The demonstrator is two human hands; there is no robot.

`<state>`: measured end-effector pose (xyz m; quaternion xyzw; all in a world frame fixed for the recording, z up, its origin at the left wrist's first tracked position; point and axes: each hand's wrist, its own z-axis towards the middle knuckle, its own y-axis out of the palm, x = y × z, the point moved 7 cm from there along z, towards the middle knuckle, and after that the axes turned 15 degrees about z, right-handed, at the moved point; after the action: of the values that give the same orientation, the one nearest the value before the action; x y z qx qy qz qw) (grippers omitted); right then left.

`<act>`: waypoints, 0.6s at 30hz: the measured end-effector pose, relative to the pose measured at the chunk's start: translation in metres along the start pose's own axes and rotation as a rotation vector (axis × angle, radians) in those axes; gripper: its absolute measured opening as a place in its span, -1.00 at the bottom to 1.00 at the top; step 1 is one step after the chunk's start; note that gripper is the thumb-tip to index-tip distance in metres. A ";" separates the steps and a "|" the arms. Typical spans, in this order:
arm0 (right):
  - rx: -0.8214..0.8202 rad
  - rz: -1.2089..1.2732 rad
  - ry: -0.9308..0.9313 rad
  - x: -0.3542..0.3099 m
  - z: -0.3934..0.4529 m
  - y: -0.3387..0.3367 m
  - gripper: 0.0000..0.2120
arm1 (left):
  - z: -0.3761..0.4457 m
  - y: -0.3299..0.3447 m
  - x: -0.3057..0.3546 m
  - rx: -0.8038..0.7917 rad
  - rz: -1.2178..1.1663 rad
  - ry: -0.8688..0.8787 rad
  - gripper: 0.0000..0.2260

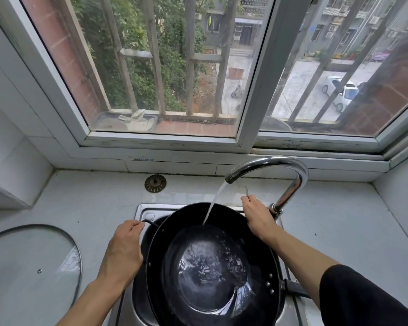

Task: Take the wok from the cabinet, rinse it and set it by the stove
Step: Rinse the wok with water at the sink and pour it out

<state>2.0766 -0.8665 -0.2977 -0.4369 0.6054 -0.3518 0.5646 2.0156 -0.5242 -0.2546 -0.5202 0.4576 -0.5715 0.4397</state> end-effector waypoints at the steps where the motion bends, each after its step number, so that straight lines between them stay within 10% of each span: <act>1: 0.001 0.002 0.001 0.000 0.000 0.000 -0.70 | 0.000 0.000 0.000 0.001 0.000 0.002 -0.55; 18: 0.001 0.202 -0.113 0.013 -0.074 -0.018 -0.46 | 0.004 -0.007 0.014 -0.230 0.375 0.369 -0.33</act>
<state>2.0062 -0.8904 -0.2775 -0.3927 0.6135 -0.2683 0.6304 2.0182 -0.5366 -0.2451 -0.3600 0.6801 -0.5095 0.3851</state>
